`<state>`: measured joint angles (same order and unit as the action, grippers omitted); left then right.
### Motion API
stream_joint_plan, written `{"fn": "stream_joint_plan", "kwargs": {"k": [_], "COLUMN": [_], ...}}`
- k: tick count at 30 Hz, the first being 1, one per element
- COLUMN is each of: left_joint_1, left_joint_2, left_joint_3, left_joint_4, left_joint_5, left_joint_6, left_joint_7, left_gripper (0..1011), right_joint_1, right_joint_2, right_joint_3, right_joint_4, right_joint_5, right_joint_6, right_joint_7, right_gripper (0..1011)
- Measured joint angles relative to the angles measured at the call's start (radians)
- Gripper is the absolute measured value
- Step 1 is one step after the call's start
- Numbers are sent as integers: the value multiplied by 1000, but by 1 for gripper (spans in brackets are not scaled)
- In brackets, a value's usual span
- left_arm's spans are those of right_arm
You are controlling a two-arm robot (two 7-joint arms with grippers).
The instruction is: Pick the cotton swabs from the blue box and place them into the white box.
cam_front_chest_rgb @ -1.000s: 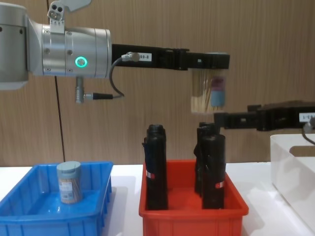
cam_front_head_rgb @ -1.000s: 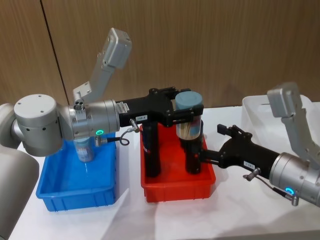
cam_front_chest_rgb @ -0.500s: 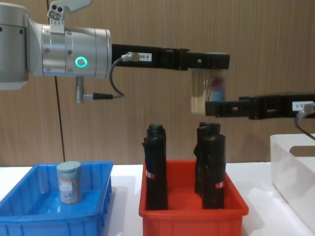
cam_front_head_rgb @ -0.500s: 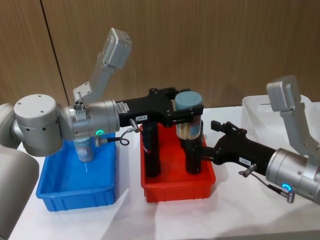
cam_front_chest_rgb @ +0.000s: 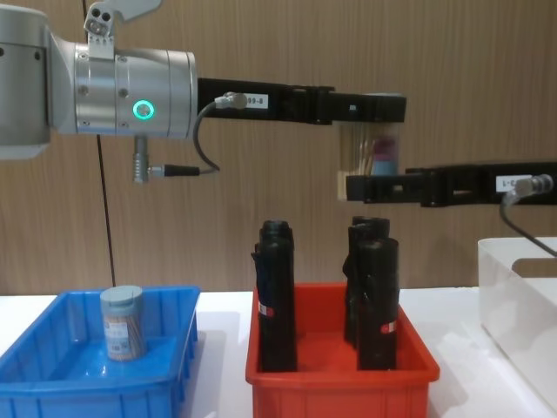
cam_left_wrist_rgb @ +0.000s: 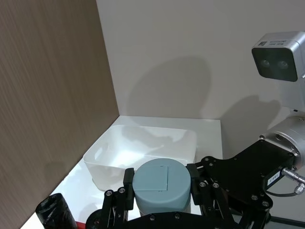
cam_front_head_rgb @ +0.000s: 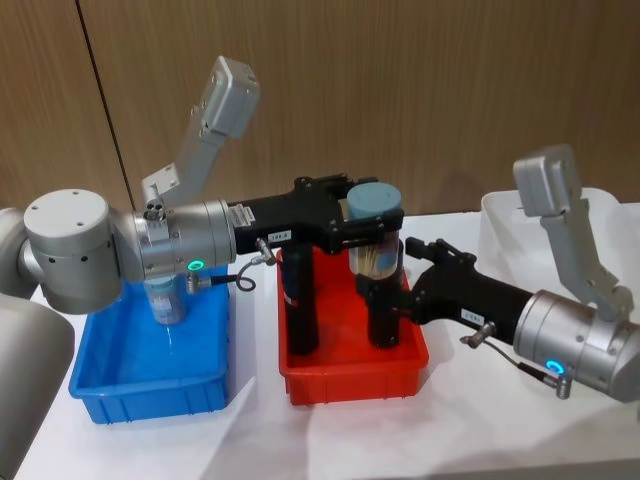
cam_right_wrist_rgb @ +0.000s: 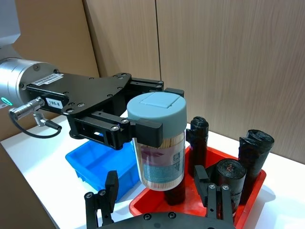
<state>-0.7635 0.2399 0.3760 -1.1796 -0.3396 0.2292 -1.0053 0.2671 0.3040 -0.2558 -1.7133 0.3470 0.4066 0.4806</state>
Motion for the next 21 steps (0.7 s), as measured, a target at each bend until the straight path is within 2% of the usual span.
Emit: {"fn": "stream_joint_plan", "kwargs": {"k": [21], "left_joint_1": [0], "left_joint_2": [0], "left_joint_3": [0], "left_joint_4": [0], "left_joint_5": [0], "left_joint_6": [0], "left_joint_7": [0], "left_gripper": [669], "right_joint_1": [43], "right_joint_2": [-27], "right_joint_3": [-19], "right_joint_4": [57], "right_joint_5": [-9], "right_joint_6": [-11], "right_joint_7": [-2], "right_gripper": [1002]}}
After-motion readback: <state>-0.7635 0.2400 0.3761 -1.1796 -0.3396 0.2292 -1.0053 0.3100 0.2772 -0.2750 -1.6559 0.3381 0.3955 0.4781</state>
